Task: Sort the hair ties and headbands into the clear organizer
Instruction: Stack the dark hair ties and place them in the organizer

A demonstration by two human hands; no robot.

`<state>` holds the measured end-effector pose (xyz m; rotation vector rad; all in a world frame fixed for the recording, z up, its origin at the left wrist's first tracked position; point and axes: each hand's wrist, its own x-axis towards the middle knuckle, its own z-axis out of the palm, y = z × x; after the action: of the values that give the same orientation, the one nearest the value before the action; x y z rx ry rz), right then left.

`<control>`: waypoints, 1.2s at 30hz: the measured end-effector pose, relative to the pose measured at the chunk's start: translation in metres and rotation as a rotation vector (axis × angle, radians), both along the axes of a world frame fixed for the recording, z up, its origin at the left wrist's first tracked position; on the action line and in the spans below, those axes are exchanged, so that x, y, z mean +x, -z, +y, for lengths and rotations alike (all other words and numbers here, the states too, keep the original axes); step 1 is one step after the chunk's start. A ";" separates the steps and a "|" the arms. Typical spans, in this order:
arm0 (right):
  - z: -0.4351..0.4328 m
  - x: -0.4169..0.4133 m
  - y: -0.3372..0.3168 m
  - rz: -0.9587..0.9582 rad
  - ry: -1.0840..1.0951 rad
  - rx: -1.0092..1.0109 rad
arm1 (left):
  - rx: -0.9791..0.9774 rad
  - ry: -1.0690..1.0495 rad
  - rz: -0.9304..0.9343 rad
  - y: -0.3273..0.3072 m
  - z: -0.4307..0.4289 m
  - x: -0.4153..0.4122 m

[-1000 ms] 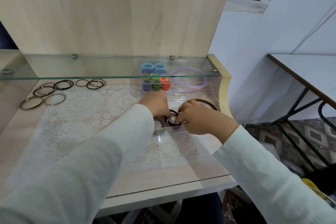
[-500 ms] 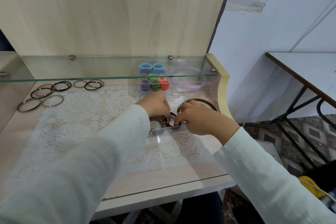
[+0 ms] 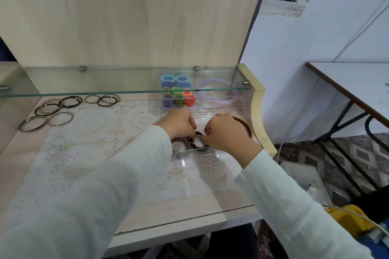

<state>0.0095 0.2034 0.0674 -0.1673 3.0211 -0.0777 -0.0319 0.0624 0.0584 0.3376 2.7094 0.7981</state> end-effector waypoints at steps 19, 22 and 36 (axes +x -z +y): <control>-0.013 0.003 0.006 0.037 0.115 0.069 | -0.025 0.050 0.158 0.013 0.007 0.006; -0.015 0.002 0.005 0.027 0.117 0.066 | -0.046 0.071 0.141 0.012 0.006 0.007; -0.011 -0.010 0.003 -0.060 0.084 0.035 | -0.040 0.139 0.069 0.005 -0.001 0.004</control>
<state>-0.0001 0.1926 0.0645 -0.0341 2.9668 -0.0360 -0.0282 0.0611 0.0533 0.5467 2.7256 0.7044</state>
